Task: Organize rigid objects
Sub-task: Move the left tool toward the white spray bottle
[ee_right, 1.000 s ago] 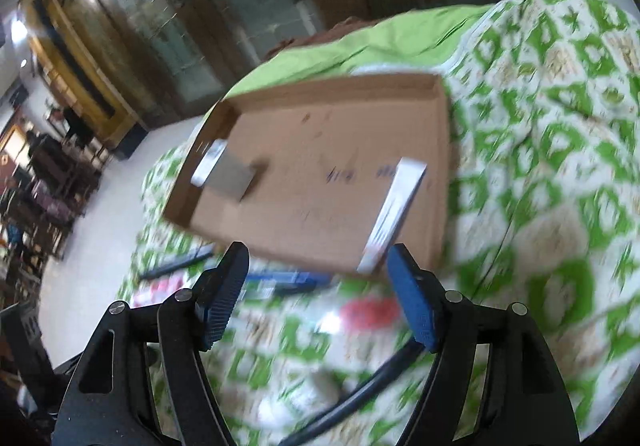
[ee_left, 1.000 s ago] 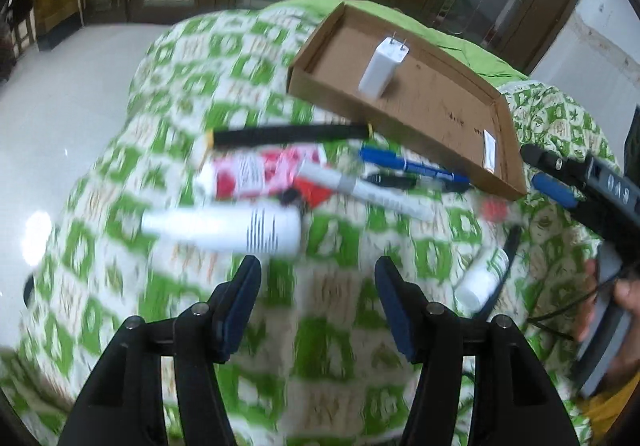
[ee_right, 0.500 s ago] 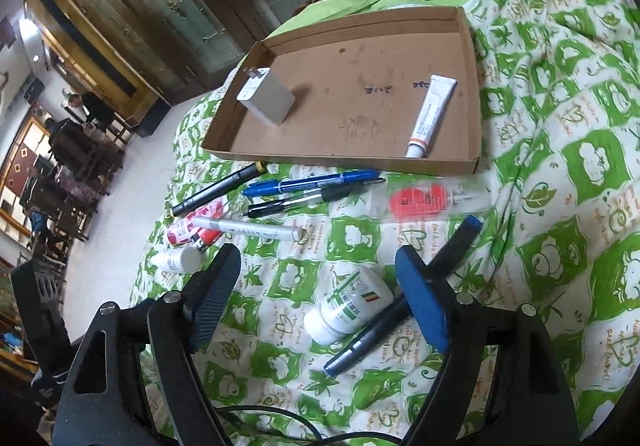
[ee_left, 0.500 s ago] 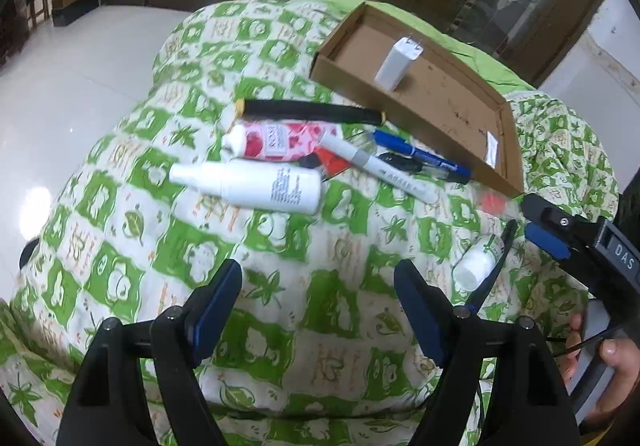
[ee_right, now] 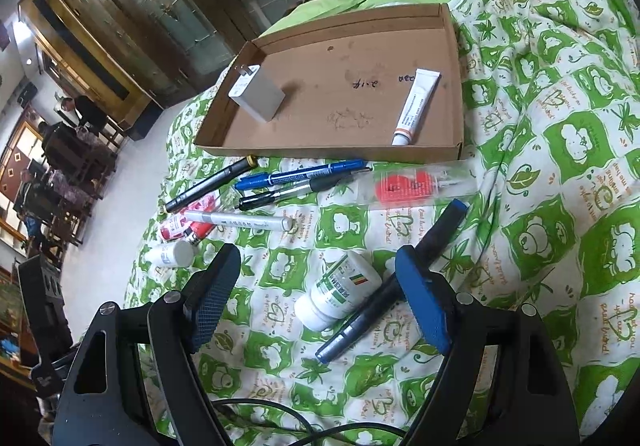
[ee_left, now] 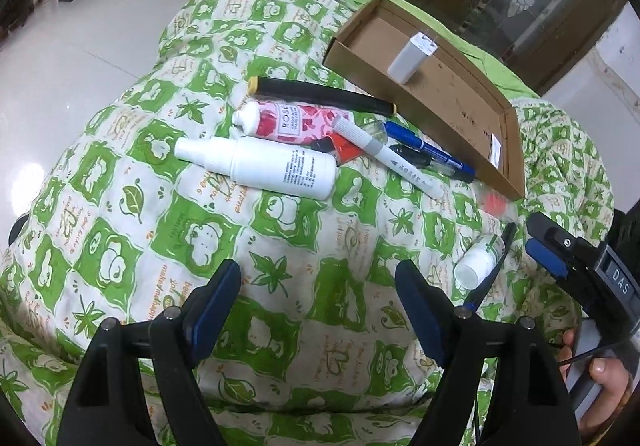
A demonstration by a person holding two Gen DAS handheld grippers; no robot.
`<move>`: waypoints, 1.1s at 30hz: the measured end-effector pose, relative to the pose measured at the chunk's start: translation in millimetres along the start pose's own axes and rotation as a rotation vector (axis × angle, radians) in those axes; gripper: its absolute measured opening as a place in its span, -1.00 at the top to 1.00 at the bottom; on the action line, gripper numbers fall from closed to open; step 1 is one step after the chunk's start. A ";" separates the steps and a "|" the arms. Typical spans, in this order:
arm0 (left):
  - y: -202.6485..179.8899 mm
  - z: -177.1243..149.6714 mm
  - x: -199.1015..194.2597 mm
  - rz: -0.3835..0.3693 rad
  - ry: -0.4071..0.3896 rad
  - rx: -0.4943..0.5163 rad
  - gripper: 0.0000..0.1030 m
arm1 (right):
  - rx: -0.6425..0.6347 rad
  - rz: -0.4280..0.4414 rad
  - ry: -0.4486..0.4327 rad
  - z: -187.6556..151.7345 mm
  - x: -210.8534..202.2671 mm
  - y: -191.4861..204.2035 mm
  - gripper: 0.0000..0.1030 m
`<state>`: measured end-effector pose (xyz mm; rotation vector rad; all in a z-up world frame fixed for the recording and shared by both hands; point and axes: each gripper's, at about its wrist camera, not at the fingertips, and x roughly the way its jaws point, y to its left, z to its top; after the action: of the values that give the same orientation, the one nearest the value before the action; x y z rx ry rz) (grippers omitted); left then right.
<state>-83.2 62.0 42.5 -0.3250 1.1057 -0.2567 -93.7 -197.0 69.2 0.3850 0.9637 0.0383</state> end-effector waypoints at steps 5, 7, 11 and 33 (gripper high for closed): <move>-3.9 -0.8 1.7 0.000 0.010 0.021 -0.56 | 0.001 -0.002 0.010 0.1 1.5 -0.5 -0.57; -4.4 -1.1 0.7 -0.007 0.007 0.026 -0.56 | 0.006 0.005 0.016 0.6 2.9 -1.0 -0.57; -5.4 -1.3 1.4 -0.019 0.006 0.038 -0.56 | 0.063 0.069 0.051 5.5 4.0 -12.7 -0.57; -10.0 44.8 1.8 0.113 -0.016 0.235 -0.55 | 0.211 0.145 0.226 -7.2 33.8 -21.1 -0.10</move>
<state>-42.4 57.9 63.2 -0.0552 1.0624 -0.2804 -82.9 -207.7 31.7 0.6553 1.1656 0.1143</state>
